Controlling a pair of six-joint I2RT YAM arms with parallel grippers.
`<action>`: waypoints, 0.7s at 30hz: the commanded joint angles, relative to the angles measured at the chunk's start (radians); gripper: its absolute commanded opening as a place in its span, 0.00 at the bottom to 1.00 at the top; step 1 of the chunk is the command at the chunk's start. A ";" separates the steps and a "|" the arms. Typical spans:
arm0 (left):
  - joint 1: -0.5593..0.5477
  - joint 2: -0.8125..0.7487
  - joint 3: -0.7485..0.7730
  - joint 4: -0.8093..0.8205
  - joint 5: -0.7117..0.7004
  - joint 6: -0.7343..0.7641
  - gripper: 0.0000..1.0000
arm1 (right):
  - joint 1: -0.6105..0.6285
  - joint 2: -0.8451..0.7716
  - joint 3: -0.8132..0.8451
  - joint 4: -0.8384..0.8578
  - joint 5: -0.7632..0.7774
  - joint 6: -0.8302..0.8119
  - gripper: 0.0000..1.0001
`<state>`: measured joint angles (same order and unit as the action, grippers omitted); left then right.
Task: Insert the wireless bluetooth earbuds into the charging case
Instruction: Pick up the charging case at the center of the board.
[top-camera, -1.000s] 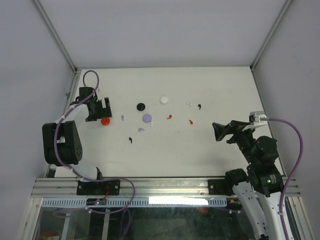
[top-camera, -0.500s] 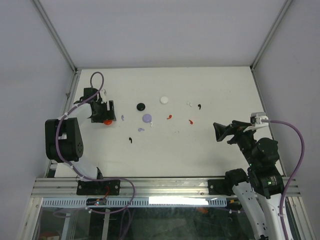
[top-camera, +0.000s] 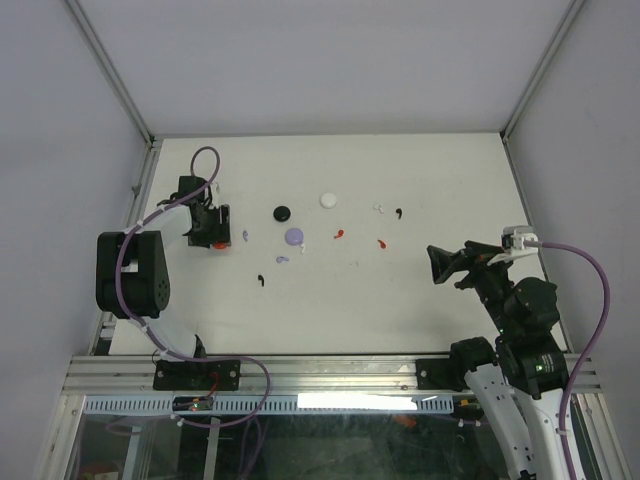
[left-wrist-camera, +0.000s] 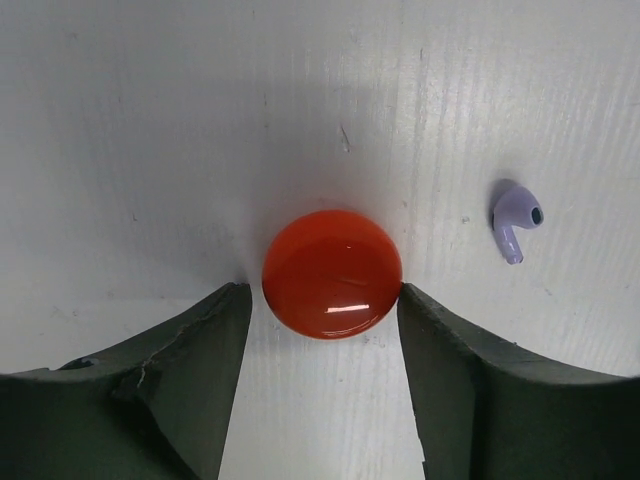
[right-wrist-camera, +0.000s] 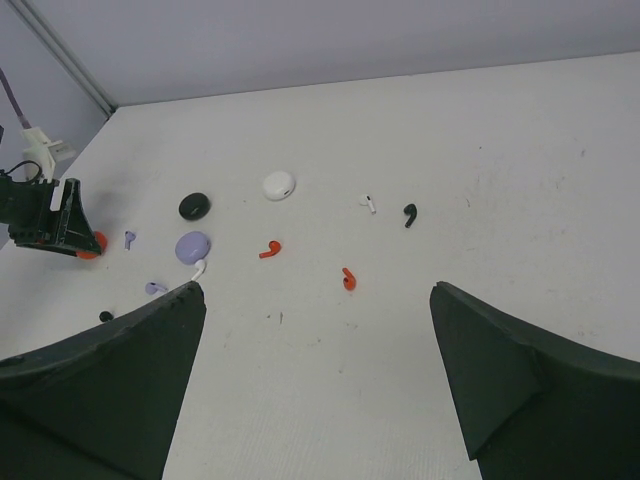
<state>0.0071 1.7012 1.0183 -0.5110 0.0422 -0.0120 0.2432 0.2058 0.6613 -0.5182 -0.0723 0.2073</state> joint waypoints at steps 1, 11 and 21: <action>-0.005 0.002 0.034 0.005 -0.009 0.005 0.60 | 0.005 -0.018 0.008 0.052 -0.001 -0.016 0.99; -0.053 0.018 0.030 -0.020 -0.068 0.011 0.37 | 0.004 -0.033 0.006 0.057 -0.021 -0.019 0.99; -0.195 -0.241 -0.018 -0.023 -0.097 -0.033 0.35 | 0.005 0.028 0.035 0.047 -0.105 -0.003 0.99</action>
<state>-0.1295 1.6180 1.0050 -0.5533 -0.0452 -0.0139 0.2432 0.1852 0.6621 -0.5102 -0.1005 0.2073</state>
